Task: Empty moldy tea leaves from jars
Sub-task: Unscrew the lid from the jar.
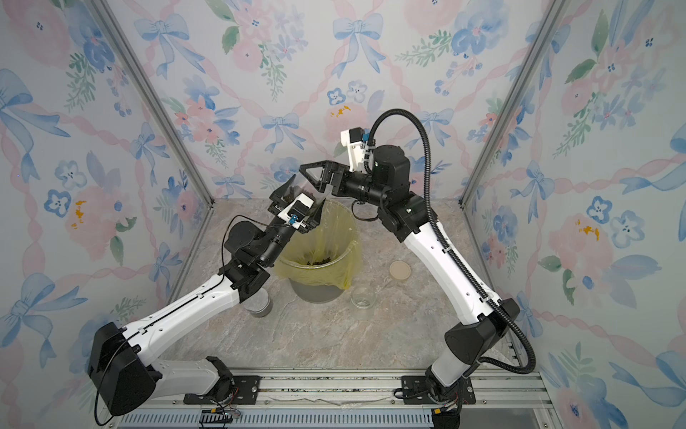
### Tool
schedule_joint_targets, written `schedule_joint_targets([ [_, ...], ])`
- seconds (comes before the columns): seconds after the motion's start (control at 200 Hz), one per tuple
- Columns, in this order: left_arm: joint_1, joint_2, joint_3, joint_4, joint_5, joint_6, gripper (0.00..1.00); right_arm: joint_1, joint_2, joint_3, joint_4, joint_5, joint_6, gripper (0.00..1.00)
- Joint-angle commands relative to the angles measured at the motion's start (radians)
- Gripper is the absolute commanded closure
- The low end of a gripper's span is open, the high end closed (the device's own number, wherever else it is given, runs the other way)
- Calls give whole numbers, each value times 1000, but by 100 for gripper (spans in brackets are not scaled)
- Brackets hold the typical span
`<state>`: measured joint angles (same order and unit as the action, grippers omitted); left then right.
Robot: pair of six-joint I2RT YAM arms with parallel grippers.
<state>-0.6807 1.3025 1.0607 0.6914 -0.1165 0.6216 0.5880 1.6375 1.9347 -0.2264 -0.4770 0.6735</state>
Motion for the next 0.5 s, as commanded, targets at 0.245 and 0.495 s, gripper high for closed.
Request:
schedule_joint_targets([
  [0.245,-3,7,32,33,-15,-1,57,-7,-35,-9,57,-18,25,10],
  [0.495,-3,7,32,32,-11,-3,57,-7,-33,-15,63,-25,24,27],
])
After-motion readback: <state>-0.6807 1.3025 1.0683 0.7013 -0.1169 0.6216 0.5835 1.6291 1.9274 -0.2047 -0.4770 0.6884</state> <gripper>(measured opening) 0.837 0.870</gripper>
